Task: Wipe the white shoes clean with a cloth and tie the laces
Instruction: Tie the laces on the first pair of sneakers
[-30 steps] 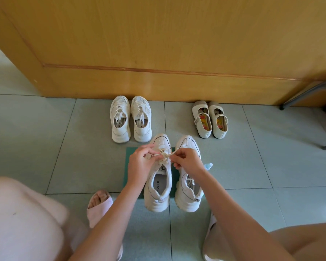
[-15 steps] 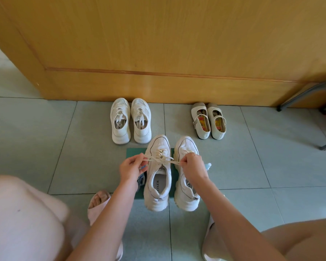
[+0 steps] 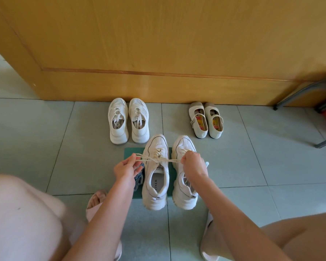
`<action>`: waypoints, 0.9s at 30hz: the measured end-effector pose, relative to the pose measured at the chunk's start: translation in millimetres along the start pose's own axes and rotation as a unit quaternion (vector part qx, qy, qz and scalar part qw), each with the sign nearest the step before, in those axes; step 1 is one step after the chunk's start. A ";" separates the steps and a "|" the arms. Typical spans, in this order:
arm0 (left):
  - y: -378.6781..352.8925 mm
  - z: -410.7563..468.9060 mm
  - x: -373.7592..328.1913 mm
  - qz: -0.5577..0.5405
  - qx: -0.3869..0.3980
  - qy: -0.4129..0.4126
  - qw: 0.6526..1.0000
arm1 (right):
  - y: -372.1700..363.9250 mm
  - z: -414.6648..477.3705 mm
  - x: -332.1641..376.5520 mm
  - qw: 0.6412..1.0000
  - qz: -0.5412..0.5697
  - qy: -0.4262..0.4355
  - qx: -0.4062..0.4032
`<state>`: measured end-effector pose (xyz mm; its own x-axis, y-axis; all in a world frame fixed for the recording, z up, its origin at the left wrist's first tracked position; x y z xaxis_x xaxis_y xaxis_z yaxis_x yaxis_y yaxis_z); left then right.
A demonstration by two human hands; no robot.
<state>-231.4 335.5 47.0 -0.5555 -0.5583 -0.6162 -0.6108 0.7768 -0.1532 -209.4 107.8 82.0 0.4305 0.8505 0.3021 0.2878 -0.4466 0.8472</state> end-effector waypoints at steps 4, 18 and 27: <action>0.2 -0.1 1.9 -0.017 -0.010 0.014 1.000 | -0.6 -0.3 0.3 1.000 -0.004 0.005 0.000; 5.5 5.3 9.7 -0.015 -0.030 0.041 0.999 | 5.2 2.2 4.1 0.999 -0.018 0.038 -0.007; -17.9 -10.1 -39.4 0.267 -0.036 -0.292 0.918 | 37.7 4.5 -18.4 0.982 0.173 0.069 -0.032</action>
<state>-204.3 340.7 81.9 -0.4031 0.1639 -0.9004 -0.3861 0.8615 0.3297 -202.6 74.1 106.5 0.3719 0.6831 0.6285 0.0879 -0.7000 0.7087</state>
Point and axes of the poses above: each hand's wrist, its own z-axis towards the middle knuckle, its own y-axis out of the back of the hand, x = y × z, the point moved 8 cm from there along z, towards the middle knuckle, and after that the axes turned 2 degrees about -z, right-handed, at the moved point
